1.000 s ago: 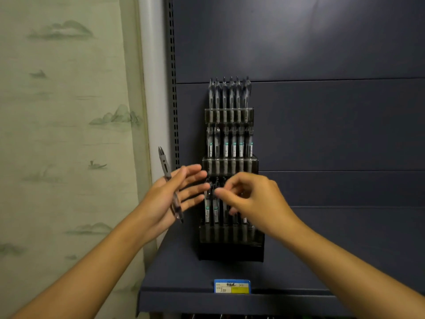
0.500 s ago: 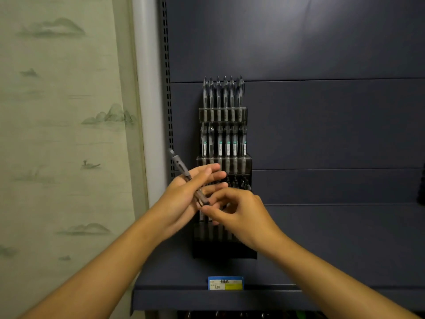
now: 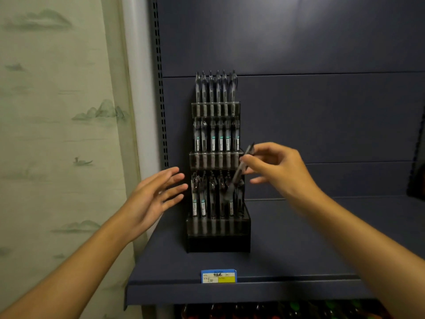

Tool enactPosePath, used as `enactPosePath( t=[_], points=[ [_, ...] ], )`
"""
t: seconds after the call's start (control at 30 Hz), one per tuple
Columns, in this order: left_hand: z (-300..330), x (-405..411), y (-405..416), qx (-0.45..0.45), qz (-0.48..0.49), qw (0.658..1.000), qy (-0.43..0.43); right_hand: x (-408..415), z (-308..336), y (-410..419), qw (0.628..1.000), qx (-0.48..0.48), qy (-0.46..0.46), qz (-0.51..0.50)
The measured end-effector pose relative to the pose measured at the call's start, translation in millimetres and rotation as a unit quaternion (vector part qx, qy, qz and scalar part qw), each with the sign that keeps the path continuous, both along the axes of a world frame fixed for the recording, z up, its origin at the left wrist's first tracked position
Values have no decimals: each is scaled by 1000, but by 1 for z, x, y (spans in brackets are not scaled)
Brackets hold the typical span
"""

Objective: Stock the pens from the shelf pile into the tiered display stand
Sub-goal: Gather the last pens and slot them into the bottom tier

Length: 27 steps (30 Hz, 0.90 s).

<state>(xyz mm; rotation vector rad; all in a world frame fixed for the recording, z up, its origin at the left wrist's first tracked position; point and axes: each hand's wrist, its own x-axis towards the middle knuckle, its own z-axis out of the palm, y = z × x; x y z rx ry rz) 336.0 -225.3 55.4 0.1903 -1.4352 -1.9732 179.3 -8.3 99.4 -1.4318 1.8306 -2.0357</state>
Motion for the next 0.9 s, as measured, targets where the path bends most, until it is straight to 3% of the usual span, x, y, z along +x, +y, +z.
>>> enactPosePath(
  t=[0.27, 0.53, 0.9],
  points=[
    [-12, 3, -3, -41, 18, 998, -33, -27, -12, -6, 994, 50, 37, -90],
    [-25, 8, -7, -49, 20, 997, -55, -33, -26, -19, 995, 63, -2, -76],
    [-31, 21, -9, -68, 45, 993, -84, -31, -33, -28, 987, 118, 29, -109]
  ],
)
